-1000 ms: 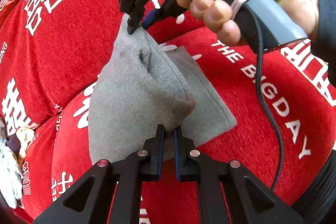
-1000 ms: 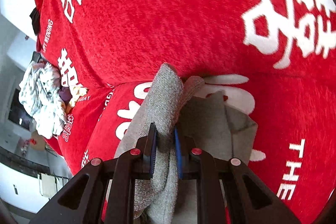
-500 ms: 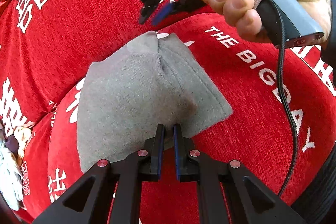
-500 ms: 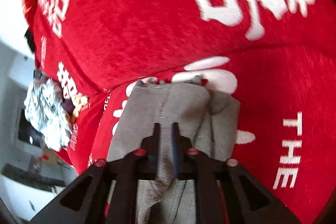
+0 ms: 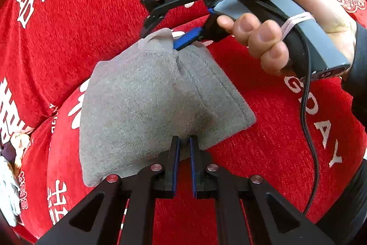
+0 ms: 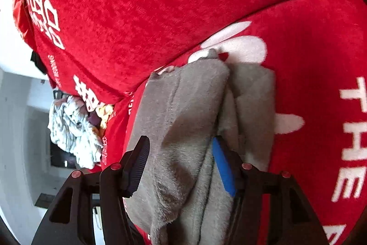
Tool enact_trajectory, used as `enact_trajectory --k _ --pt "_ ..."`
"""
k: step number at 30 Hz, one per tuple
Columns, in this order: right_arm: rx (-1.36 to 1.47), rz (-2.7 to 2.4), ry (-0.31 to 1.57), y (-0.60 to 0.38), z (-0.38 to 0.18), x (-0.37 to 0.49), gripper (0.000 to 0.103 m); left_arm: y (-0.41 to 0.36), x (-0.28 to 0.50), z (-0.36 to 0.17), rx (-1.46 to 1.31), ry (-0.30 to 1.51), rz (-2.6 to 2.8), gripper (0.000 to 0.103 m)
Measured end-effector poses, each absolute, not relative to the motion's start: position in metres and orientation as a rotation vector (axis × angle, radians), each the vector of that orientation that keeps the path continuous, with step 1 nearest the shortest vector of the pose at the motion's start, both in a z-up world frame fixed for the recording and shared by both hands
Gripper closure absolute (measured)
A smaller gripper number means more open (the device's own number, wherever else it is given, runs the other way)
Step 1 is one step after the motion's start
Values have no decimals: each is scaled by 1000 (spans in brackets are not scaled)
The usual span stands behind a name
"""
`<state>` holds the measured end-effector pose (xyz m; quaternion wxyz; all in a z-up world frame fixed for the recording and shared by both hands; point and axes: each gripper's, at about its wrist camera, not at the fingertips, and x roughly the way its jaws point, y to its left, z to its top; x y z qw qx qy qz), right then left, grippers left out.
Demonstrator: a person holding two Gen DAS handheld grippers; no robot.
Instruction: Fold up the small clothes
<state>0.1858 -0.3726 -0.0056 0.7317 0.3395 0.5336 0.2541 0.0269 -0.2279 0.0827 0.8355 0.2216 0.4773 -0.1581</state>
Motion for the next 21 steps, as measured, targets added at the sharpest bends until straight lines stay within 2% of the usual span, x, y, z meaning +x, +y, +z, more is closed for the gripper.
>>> enact_trajectory --k 3,4,5,6,7,13,21 --pt "733 537 1198 -365 -11 191 41 -229 29 80 467 1020 -330 93" --pt "727 544 1197 -364 -12 192 48 -229 29 79 468 1023 -328 93" --pt "703 552 1199 -361 -12 193 67 -229 30 78 468 1025 -327 93" --pt "678 551 1205 -358 -12 194 80 -229 30 78 468 1026 -325 93" --pt "656 550 1198 -355 -9 192 84 -229 30 79 466 1026 -325 93" --pt "610 591 1075 -361 27 181 86 -235 23 106 439 976 -357 93" --pt "591 577 1034 -381 44 174 86 -254 11 122 465 924 -419 93"
